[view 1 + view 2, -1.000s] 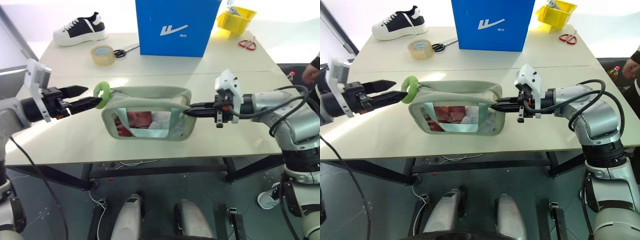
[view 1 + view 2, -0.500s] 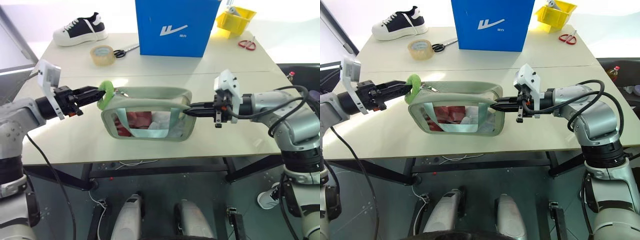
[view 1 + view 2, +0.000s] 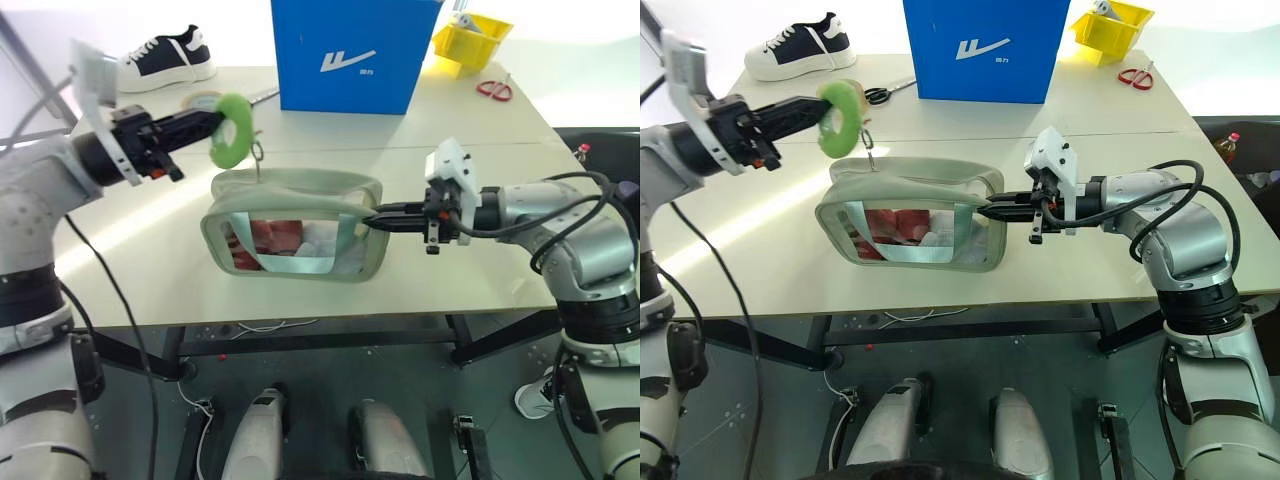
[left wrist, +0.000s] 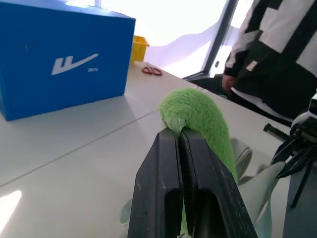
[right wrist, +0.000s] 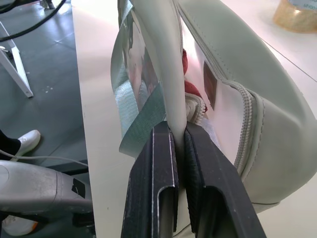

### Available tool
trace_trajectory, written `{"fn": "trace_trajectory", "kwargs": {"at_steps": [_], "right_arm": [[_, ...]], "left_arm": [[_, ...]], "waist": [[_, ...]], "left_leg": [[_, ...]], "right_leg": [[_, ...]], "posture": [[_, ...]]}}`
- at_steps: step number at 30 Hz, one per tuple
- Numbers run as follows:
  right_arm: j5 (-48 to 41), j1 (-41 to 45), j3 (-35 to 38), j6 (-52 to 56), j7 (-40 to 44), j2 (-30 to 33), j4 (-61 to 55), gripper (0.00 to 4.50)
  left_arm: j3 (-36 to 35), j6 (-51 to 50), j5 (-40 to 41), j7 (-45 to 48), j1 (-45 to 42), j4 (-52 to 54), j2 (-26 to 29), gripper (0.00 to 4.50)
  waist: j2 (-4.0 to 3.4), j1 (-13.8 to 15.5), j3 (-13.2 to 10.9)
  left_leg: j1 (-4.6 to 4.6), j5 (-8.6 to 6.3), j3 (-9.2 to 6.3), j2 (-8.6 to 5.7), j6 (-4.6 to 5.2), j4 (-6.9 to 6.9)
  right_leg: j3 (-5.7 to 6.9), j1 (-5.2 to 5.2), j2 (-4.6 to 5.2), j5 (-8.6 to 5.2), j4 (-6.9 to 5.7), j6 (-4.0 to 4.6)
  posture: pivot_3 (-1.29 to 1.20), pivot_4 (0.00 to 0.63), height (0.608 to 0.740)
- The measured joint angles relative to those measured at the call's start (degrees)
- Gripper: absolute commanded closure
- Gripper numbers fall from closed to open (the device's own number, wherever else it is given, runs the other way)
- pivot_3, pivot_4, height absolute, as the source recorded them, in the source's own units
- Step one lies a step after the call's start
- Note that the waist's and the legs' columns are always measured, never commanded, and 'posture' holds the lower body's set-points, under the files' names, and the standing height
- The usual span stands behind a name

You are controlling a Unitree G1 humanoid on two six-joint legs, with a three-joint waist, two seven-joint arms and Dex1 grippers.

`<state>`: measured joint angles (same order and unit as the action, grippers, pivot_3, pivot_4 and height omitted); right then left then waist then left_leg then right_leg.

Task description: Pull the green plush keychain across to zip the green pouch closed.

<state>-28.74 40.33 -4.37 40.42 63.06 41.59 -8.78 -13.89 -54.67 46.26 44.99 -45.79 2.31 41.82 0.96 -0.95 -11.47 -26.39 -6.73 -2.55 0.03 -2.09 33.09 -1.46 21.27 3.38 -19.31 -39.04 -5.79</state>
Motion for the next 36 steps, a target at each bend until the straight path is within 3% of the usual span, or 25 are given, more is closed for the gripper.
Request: {"fn": "trace_trajectory", "kwargs": {"at_steps": [3,6,12,17,20,22,26,29,34,35,36], "right_arm": [[0.4,0.2,-0.2,-0.2,0.0,-0.1,0.1,4.5],[0.6,0.2,-0.4,-0.3,0.0,-0.1,0.2,4.5],[0.9,0.2,-0.4,-0.8,-0.4,-0.2,0.2,4.5],[1.0,0.3,-0.4,-0.9,-0.3,-0.3,0.3,4.5],[1.0,0.6,-0.8,-0.9,-0.3,-0.5,0.7,4.5],[1.2,0.7,-0.7,-1.0,-0.3,-0.4,1.0,4.5],[1.5,0.8,-0.7,-1.1,-0.4,-0.4,1.1,4.5],[1.5,0.8,-0.8,-1.1,-0.3,-0.5,1.1,4.5],[1.5,0.9,-1.0,-1.0,-0.3,-0.5,1.1,4.5],[1.5,0.9,-1.0,-1.0,-0.3,-0.5,1.1,4.5],[1.5,0.9,-1.0,-1.0,-0.4,-0.5,1.1,4.5]], "left_arm": [[6.0,1.4,-2.8,1.5,3.1,2.8,-0.1,4.47],[7.6,3.1,-4.6,3.3,4.6,2.9,1.0,3.64],[5.1,3.6,-5.2,3.9,2.3,0.4,5.3,0.82],[0.7,1.4,-4.0,5.6,2.8,0.2,11.3,0.82],[-1.6,-0.1,-2.1,8.6,12.2,5.6,14.9,0.82],[-1.1,-0.2,-1.9,10.0,18.4,7.4,14.4,0.82],[-0.1,2.1,-3.4,9.7,22.0,9.4,13.6,0.82],[1.7,5.2,-5.8,8.8,21.8,9.7,11.7,1.63],[2.5,6.5,-7.1,8.1,19.8,7.8,9.8,4.09],[2.6,6.5,-7.1,8.4,19.8,7.8,9.8,4.42],[2.7,6.5,-7.1,8.7,19.8,7.7,9.9,4.42]], "waist": [[0.0,-0.2,0.0],[0.0,-0.1,0.0],[0.0,0.0,0.0],[0.0,-0.1,0.0],[-0.07,-0.4,0.0],[-0.01,-0.2,0.0],[0.07,0.2,0.0],[0.07,0.2,0.0],[0.06,0.0,0.0],[0.06,0.0,0.0],[0.06,0.0,0.0]], "left_leg": [[0.0,0.0,0.02,0.0,0.0,-0.01],[-0.01,0.0,-0.02,0.03,0.0,-0.01],[-0.01,0.0,-0.03,0.03,0.0,0.0],[-0.01,0.0,-0.01,0.05,0.0,-0.04],[0.07,-0.01,0.03,0.05,-0.01,-0.1],[0.04,-0.01,0.02,0.08,-0.01,-0.07],[0.04,-0.03,0.01,0.3,-0.05,-0.05],[0.02,-0.03,0.16,0.31,-0.04,-0.06],[-0.01,-0.02,0.28,0.35,-0.02,-0.08],[-0.01,-0.02,0.42,0.35,-0.03,-0.08],[-0.01,-0.02,0.49,0.37,-0.02,-0.08]], "right_leg": [[-0.03,0.05,-0.02,0.0,-0.05,0.0],[-0.02,0.09,-0.11,0.0,-0.07,0.02],[-0.01,0.07,-0.07,-0.01,-0.07,0.02],[-0.02,0.09,-0.05,-0.01,-0.06,0.02],[-0.14,0.07,0.13,-0.02,-0.05,0.03],[-0.08,0.08,0.14,-0.02,-0.06,0.05],[-0.02,0.03,0.18,-0.1,0.01,0.29],[-0.12,0.07,0.21,-0.1,0.05,0.3],[-0.14,0.13,0.17,-0.09,0.05,0.28],[-0.14,0.13,0.16,-0.09,0.05,0.28],[-0.14,0.14,0.16,-0.09,0.05,0.28]], "posture": [[0.0,0.15,0.74],[0.0,0.15,0.74],[0.0,0.15,0.74],[0.0,0.15,0.74],[0.0,0.15,0.74],[0.0,0.15,0.74],[0.0,0.15,0.74],[0.0,0.15,0.74],[0.0,0.15,0.74],[0.0,0.15,0.74],[0.0,0.15,0.74]]}}
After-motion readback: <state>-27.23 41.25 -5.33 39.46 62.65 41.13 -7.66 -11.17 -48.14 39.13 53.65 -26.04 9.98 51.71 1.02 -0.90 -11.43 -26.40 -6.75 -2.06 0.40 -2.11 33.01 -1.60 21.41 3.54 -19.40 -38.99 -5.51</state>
